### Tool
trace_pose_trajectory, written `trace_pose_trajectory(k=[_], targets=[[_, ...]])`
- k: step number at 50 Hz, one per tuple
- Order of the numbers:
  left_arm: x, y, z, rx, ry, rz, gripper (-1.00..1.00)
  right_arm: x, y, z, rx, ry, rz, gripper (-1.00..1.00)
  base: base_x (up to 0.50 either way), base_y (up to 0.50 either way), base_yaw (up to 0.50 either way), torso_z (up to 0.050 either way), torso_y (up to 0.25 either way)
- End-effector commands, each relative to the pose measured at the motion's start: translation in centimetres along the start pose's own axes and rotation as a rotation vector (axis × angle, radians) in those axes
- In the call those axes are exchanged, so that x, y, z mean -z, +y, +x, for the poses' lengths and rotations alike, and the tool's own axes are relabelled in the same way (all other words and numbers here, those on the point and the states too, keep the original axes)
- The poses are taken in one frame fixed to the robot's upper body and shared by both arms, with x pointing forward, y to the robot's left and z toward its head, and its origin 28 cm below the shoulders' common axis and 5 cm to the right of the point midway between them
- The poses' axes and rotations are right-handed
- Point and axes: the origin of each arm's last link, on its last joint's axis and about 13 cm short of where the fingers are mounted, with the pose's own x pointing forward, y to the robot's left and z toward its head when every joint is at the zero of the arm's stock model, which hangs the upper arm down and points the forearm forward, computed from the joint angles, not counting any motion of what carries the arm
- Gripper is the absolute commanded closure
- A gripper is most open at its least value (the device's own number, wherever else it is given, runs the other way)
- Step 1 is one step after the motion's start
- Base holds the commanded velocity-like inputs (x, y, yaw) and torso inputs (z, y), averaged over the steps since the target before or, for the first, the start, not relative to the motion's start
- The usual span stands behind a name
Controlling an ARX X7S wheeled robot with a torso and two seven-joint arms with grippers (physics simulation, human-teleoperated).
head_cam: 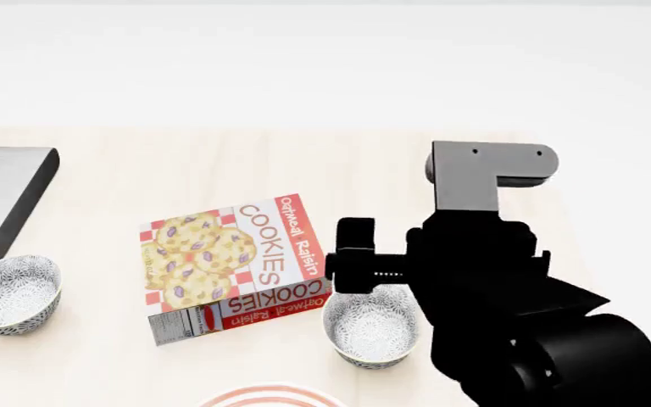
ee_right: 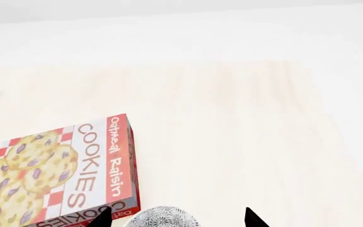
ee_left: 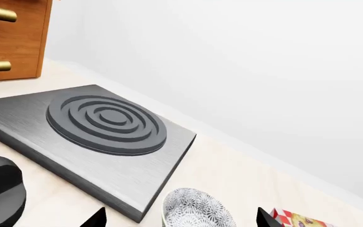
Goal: Pick the akita bowl next to the plate and place it on the plate.
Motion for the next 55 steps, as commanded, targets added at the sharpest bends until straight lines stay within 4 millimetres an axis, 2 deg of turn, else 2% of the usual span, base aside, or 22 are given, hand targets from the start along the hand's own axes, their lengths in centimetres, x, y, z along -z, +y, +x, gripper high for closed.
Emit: trace_pose_trajectory(k=[1,23,55], targets=[[0.1,0.0,0.0,0.0,0.001,0.0,-1.0,-0.4,-0.2,1.5,-0.01,0.107,0.001,-1.0,0.0,0.0,0.0,0.0,0.0],[-0.2,-0.1,0.0,-0.002,0.001,-0.003,-1.0,0.6,-1.2,3.8,0.037,0.23,0.027,-1.0,0.0,0.0,0.0,0.0,0.0],[-0.2,-0.1,0.0,-0.005,0.0,-0.002,-1.0,2.4,-2.4,5.5,0.066,0.281,0.099,-1.0,0.0,0.0,0.0,0.0,0.0]])
